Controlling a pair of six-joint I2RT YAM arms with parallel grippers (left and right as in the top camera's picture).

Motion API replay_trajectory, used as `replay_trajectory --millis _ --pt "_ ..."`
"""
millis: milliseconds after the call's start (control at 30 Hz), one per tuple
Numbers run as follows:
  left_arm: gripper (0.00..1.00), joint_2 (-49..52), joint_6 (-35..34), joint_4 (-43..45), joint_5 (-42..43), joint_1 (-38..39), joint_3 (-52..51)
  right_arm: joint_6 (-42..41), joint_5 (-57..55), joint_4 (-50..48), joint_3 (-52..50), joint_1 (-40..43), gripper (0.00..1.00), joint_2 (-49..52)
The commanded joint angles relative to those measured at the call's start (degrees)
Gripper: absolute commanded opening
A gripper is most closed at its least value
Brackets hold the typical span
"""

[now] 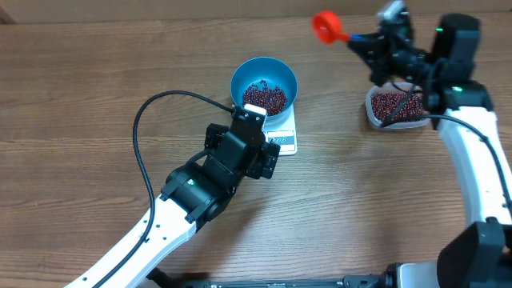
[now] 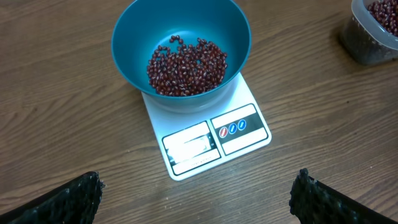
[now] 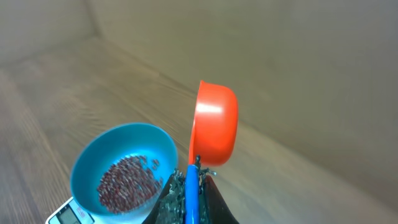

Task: Scoop item into bowl and weigh 150g on scale
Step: 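Move the empty scoop back right to the bean tub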

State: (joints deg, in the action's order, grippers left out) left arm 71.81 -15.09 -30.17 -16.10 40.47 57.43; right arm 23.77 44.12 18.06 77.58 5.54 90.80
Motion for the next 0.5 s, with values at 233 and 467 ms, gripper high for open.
replay_trajectory --millis 233,467 --pt "1.0 0.5 -0.8 0.2 -0.8 0.0 -0.4 -4.3 -5.0 12.7 1.2 12.4 0.04 -6.7" --pt "1.0 0.5 -0.8 0.2 -0.8 0.0 -0.4 -4.2 -12.7 23.7 1.2 17.9 0.04 -8.2"
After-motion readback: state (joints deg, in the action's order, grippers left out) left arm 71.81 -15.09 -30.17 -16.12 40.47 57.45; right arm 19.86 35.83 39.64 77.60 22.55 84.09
